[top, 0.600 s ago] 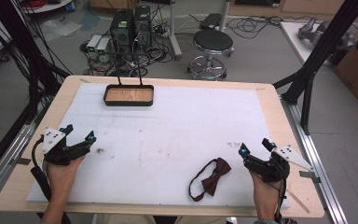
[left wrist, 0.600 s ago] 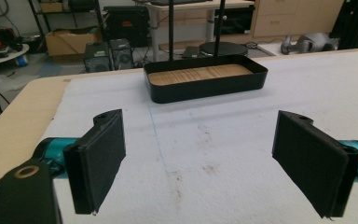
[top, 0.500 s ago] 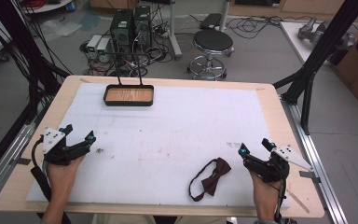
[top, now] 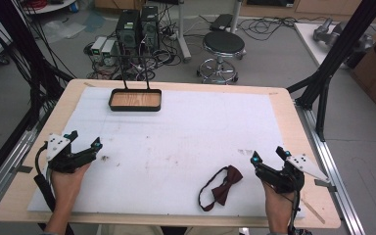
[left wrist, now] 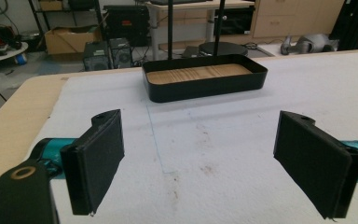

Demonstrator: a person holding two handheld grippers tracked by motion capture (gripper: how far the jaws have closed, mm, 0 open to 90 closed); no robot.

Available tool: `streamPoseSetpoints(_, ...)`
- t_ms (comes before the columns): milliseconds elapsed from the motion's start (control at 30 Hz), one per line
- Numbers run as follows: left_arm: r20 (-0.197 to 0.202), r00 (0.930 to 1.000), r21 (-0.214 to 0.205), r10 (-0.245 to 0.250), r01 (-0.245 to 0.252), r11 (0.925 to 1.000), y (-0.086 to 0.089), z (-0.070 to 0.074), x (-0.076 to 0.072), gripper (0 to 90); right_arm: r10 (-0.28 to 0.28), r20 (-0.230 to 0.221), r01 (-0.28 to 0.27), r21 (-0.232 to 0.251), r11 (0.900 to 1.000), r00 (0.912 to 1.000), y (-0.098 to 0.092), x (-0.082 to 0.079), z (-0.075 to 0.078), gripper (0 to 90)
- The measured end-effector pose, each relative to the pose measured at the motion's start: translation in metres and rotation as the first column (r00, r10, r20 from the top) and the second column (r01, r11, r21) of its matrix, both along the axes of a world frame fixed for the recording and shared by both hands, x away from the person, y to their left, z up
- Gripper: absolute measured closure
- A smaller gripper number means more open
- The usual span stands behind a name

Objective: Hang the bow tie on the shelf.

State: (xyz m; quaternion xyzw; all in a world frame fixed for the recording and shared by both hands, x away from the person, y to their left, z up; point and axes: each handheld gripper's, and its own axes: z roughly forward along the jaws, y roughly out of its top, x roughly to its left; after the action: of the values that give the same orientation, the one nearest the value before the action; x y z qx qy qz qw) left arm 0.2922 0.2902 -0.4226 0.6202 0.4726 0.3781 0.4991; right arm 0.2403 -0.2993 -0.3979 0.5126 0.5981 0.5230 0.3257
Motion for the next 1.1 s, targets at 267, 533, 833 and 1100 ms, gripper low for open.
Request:
streamPoseSetpoints(267,-0.002,1.0,0.006,-0.006,0.006,1.0,-0.003,-0.001,0.004,16.4,0.012,-0.007,-0.012,-0.014,0.9998,0.9999,0.005,-0.005,-0.001,14.3)
streamPoseSetpoints(533,-0.001,1.0,0.009,-0.003,0.003,1.0,-0.003,-0.001,0.005,16.4,0.074,-0.048,-0.075,-0.024,0.9969,0.9961,0.014,-0.003,-0.007,16.1)
streamPoseSetpoints(833,-0.001,1.0,0.015,0.002,-0.002,0.9999,-0.003,-0.001,0.005,16.4,0.11,-0.111,-0.115,-0.043,0.9925,0.9878,0.03,-0.002,-0.018,21.7)
streamPoseSetpoints(1100,-0.001,1.0,0.017,0.004,-0.004,0.9999,-0.003,-0.001,0.005,16.4,0.144,-0.209,-0.159,-0.061,0.9854,0.9674,0.048,0.002,-0.03,25.2)
